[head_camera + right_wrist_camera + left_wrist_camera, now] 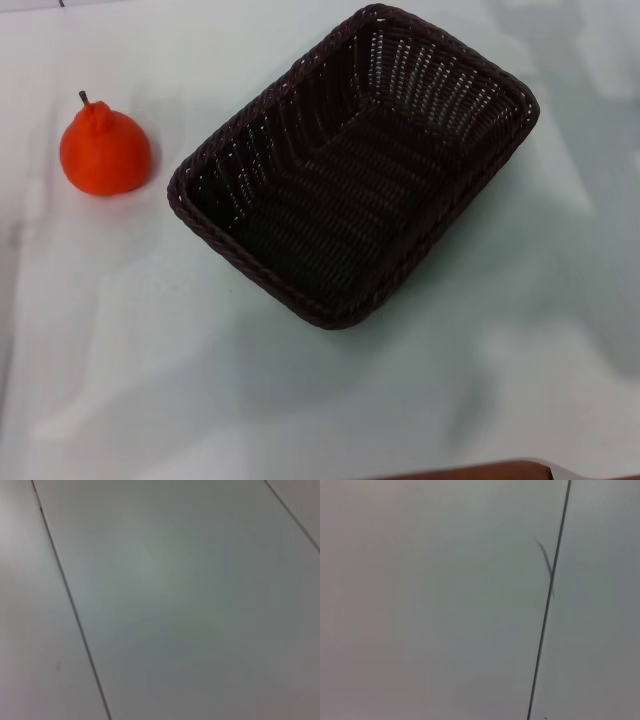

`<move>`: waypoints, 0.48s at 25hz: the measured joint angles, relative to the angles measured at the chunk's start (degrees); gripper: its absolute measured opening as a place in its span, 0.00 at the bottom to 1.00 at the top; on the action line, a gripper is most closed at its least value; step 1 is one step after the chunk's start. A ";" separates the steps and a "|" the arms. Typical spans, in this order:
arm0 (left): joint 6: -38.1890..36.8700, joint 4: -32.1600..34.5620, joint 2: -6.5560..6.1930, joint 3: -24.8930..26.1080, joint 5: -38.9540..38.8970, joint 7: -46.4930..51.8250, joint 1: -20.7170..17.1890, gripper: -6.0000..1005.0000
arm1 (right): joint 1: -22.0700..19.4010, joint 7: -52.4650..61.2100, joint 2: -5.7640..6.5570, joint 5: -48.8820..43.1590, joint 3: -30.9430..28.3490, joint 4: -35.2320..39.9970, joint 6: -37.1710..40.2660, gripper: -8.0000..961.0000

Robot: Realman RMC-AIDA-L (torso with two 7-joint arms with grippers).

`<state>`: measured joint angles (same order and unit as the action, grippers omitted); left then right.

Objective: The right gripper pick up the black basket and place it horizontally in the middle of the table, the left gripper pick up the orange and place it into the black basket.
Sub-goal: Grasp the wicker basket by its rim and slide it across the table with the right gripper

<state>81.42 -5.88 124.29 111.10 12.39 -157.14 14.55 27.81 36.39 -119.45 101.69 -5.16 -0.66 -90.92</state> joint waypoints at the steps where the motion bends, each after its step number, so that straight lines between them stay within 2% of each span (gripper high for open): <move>1: -0.03 0.04 0.00 0.07 0.00 -0.01 0.03 0.91 | -0.03 0.91 0.03 0.01 0.79 0.44 0.15 0.98; 9: 0.10 0.01 -0.03 0.37 -0.01 0.11 -0.45 0.91 | -0.82 4.85 0.09 0.00 5.27 3.64 1.35 0.96; 12: -0.04 -0.02 -0.01 0.37 -0.01 0.13 -0.35 0.91 | -1.66 9.47 0.13 0.00 9.33 7.66 1.71 0.95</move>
<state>81.38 -5.90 124.27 111.47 12.39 -157.01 14.20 26.15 45.86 -119.32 101.69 4.17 7.00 -89.21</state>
